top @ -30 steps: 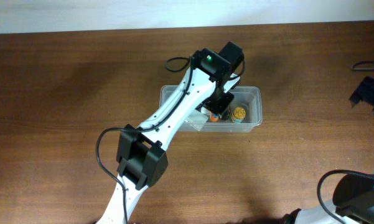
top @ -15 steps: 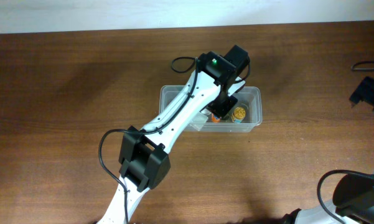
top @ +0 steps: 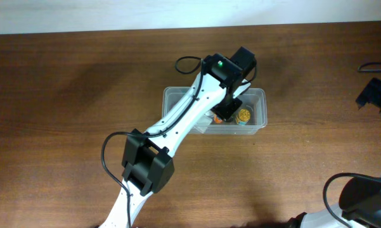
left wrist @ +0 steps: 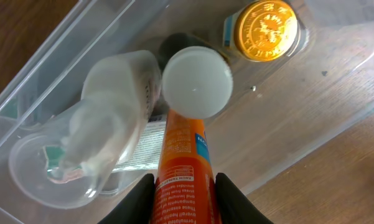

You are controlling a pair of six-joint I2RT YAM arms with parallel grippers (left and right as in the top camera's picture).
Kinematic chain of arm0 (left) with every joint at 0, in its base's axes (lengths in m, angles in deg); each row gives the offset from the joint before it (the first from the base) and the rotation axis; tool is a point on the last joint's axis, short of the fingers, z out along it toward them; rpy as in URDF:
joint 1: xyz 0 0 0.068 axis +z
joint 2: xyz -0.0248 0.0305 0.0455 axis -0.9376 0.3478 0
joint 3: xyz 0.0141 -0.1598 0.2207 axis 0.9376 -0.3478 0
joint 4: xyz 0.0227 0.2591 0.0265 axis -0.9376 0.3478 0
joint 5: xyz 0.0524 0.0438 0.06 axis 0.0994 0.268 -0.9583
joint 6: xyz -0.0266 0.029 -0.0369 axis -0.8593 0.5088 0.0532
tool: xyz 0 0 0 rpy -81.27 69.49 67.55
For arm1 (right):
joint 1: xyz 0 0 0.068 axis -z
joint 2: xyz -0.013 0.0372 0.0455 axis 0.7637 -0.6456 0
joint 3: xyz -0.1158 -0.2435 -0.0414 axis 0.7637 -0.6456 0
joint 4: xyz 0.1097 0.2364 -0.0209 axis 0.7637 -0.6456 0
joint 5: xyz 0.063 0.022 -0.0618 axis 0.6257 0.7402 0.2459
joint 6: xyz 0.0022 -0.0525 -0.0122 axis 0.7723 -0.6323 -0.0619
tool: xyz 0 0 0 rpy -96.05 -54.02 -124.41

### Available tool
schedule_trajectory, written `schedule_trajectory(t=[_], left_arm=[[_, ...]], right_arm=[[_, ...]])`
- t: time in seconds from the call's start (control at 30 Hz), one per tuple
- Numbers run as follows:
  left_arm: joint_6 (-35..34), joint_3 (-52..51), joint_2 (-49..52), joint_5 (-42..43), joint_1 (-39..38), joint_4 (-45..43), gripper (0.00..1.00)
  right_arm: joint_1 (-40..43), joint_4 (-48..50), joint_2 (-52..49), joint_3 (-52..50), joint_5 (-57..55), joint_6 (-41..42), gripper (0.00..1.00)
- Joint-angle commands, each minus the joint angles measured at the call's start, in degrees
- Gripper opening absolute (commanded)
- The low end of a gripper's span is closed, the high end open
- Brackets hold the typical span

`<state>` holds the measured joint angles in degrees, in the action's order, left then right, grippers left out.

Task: Pack container
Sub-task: 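Push the orange tube down between the white bottle and jar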

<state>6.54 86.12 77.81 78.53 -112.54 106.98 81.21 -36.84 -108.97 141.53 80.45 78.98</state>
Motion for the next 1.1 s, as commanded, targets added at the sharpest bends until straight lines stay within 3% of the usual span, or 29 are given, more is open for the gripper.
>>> schedule_trajectory(t=[0.0, 1.07], left_arm=[[1.42, -0.04, 0.37, -0.59, -1.27, -0.57, 0.30], [1.36, -0.07, 1.51, -0.79, -1.57, -0.94, 0.30]], right_arm=[[0.11, 0.04, -0.31, -0.17, 0.33, 0.50, 0.98], [0.11, 0.04, -0.31, -0.20, 0.31, 0.48, 0.98]])
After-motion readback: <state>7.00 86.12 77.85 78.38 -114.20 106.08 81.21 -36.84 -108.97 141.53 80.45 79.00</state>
